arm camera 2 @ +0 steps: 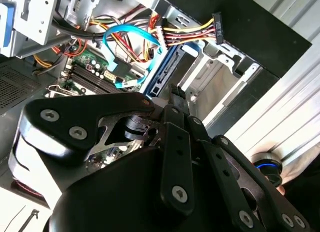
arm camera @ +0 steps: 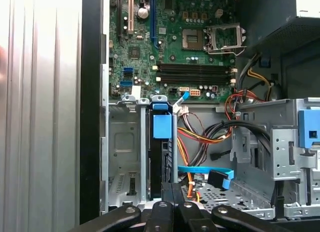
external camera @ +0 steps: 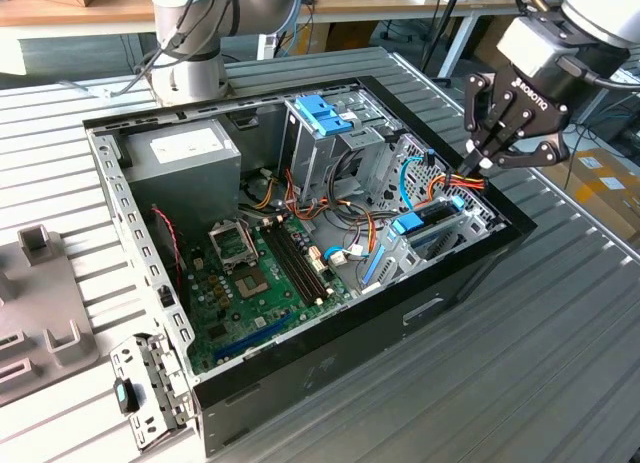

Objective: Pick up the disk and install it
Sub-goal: 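Insert the disk into the insertion slot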

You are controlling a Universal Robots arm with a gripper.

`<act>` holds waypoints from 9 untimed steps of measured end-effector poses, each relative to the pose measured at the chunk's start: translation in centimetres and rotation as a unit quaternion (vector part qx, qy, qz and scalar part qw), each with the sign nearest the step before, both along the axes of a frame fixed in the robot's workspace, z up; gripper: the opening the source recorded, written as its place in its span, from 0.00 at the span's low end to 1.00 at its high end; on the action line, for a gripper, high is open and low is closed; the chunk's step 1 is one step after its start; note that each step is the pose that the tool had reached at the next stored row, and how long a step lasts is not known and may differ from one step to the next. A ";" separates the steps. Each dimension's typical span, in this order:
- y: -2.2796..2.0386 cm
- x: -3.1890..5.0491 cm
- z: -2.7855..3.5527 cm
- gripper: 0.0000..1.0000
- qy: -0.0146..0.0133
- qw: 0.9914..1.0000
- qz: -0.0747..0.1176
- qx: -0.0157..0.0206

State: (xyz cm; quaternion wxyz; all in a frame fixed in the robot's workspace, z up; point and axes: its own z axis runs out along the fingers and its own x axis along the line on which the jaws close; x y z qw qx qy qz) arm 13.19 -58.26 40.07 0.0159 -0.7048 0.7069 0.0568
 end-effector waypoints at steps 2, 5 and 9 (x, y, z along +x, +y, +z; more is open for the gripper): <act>-0.01 0.18 -0.03 0.11 0.000 1.000 0.000 -0.004; -0.01 0.67 -0.12 0.11 0.000 1.000 0.000 -0.008; -0.01 1.08 -0.18 0.11 0.000 1.000 0.000 -0.009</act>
